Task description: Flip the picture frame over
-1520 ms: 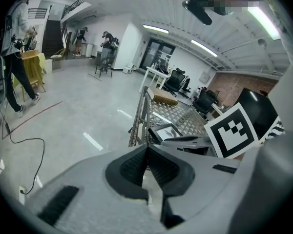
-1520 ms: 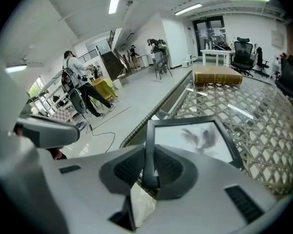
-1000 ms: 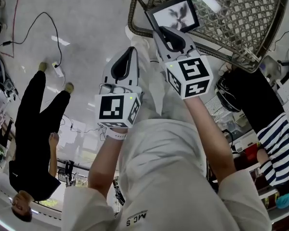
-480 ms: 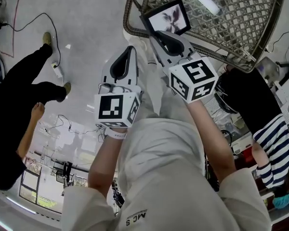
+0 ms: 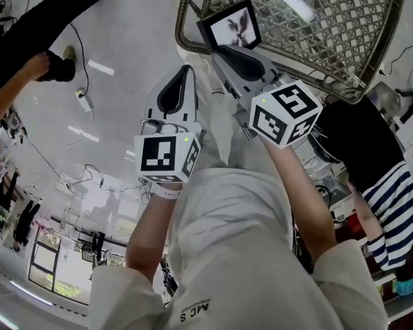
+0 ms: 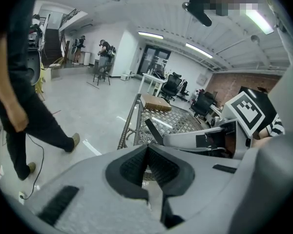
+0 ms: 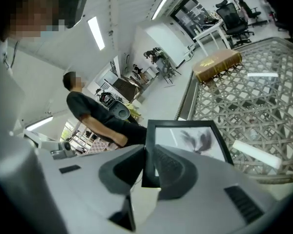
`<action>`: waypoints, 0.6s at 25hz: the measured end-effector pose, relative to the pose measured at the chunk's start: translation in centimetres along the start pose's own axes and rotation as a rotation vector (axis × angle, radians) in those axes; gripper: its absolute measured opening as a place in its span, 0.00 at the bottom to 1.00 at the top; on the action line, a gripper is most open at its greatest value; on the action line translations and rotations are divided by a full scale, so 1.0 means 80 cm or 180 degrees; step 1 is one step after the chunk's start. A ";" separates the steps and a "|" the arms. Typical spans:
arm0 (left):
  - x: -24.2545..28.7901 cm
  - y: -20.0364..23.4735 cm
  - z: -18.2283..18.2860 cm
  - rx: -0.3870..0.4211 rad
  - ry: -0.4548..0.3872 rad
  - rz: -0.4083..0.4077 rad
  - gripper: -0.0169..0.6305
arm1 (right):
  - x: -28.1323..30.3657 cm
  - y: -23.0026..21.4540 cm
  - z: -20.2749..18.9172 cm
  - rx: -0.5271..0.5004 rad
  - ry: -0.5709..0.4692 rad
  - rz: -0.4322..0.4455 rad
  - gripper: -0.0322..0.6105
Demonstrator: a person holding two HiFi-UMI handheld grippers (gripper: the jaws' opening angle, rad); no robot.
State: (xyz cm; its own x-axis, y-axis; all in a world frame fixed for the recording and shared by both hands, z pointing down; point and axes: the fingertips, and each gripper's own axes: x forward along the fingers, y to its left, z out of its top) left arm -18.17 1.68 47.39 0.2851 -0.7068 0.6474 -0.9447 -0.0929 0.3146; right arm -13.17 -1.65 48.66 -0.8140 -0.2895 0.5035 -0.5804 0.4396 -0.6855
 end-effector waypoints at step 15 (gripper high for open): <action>0.003 -0.007 0.005 0.0005 -0.0030 0.0001 0.06 | -0.015 0.014 0.033 0.0588 -0.0228 0.0593 0.17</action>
State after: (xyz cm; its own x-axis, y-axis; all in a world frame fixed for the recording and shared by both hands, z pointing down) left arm -17.66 1.32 47.11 0.2832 -0.7135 0.6409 -0.9450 -0.0936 0.3133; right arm -12.89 -3.01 45.88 -0.9030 -0.2804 0.3256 -0.4093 0.3302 -0.8506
